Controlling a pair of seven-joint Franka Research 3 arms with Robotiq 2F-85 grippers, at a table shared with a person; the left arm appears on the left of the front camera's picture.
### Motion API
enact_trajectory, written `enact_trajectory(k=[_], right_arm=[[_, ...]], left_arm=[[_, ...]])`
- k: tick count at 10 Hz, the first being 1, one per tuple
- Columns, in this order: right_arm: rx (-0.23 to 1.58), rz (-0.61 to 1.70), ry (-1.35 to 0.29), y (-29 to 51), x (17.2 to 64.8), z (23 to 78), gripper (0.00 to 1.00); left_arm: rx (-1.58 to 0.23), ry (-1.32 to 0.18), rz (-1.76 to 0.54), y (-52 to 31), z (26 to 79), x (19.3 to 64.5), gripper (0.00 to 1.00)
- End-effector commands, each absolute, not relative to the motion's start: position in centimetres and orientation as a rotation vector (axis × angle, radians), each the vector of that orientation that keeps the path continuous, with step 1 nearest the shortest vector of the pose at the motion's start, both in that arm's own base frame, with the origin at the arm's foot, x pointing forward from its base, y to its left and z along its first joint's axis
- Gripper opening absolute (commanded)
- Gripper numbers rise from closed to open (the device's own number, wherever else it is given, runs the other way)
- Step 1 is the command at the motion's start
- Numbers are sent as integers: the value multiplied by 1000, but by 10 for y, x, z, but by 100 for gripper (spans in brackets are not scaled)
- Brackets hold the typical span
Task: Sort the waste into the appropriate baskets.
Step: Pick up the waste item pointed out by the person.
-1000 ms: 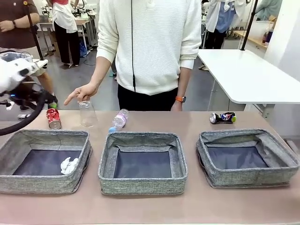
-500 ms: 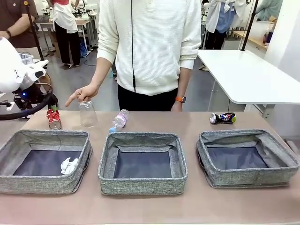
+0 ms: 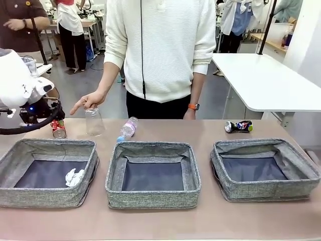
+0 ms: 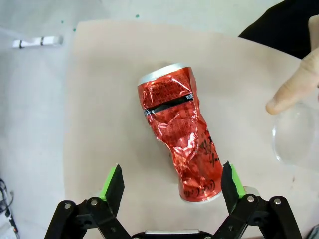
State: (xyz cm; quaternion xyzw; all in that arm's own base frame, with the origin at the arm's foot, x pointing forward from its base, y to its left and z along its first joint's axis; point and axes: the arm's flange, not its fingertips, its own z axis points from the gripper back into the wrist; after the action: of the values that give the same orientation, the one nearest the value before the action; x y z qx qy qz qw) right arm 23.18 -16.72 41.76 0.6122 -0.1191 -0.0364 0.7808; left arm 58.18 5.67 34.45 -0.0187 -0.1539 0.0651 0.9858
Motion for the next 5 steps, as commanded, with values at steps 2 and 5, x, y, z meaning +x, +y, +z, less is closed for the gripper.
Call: enact_trajectory(k=[2,5], right_arm=[[1320,-91,-261,-169,233,421,100],[1320,-91,-261,-169,233,421,100]], left_arm=[[-40,-339,114,53,324,586,100],[-47,-350,115,51,320,587,100]])
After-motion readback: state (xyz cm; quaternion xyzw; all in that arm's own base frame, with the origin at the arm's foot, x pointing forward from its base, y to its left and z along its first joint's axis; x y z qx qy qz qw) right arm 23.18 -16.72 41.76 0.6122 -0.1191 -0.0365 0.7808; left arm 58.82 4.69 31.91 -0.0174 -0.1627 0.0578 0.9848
